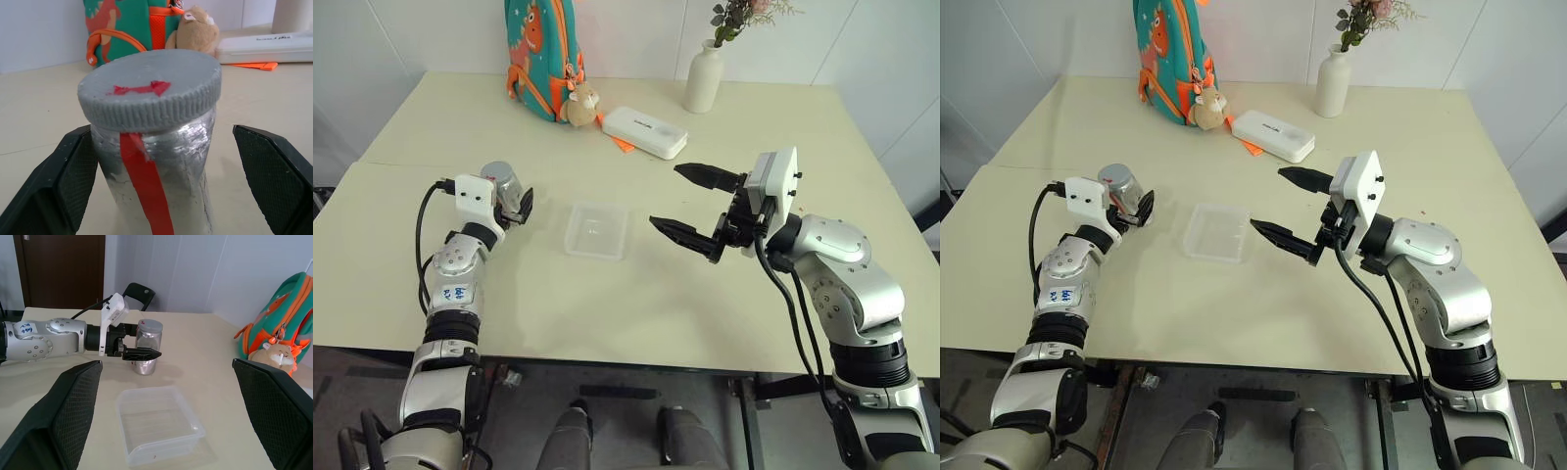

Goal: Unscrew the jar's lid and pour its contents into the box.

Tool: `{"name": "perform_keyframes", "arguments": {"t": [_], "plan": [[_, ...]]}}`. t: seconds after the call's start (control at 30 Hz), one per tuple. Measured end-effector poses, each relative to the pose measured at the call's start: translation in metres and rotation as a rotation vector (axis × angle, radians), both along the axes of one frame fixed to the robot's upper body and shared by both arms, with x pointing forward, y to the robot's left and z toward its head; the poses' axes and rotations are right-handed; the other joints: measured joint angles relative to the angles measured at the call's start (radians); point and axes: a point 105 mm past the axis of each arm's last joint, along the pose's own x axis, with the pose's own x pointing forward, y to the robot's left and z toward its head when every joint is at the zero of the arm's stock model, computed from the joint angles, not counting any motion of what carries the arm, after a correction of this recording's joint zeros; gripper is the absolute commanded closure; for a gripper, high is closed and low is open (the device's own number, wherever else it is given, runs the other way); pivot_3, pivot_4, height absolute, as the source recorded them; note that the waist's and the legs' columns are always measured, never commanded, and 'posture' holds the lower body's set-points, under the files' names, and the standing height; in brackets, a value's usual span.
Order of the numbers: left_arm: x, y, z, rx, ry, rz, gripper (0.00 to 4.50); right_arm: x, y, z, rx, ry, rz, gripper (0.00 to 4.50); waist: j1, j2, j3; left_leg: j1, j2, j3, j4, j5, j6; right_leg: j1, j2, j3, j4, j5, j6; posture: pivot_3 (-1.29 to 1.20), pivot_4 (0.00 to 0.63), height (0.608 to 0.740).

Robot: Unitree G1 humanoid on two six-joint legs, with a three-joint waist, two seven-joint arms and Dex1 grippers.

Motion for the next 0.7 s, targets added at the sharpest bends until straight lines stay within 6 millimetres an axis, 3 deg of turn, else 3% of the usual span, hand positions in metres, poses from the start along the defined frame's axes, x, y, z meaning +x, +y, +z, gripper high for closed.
{"name": "perform_keyframes", "arguments": {"t": [0.27,0.53,0.7], "plan": [[0.002,0.001,0.002,0.018,0.005,-0.026,2.42,0.001,-0.001,-0.001,0.007,0.004,-0.016,0.0,0.0,0.0,0.0,0.0,0.0,0.0,0.0,0.0,0.0,0.0,0.0,0.0,0.0,0.0,0.0,0.0,0.15,0.74],[0.001,0.003,0.007,-0.041,-0.013,-0.043,2.46,0.002,0.0,0.001,0.044,0.021,-0.027,0.0,-0.001,0.0,0.0,0.0,0.0,0.0,0.0,0.0,0.0,0.0,0.0,0.0,0.001,0.0,0.0,0.0,0.15,0.74],[-0.015,-0.026,0.05,-0.083,-0.099,-0.251,2.46,0.003,0.006,0.015,0.087,0.028,-0.026,0.0,0.0,0.0,0.0,-0.001,0.0,-0.001,0.0,0.0,0.0,0.0,0.0,0.0,0.001,0.0,0.0,0.0,0.15,0.74]]}}
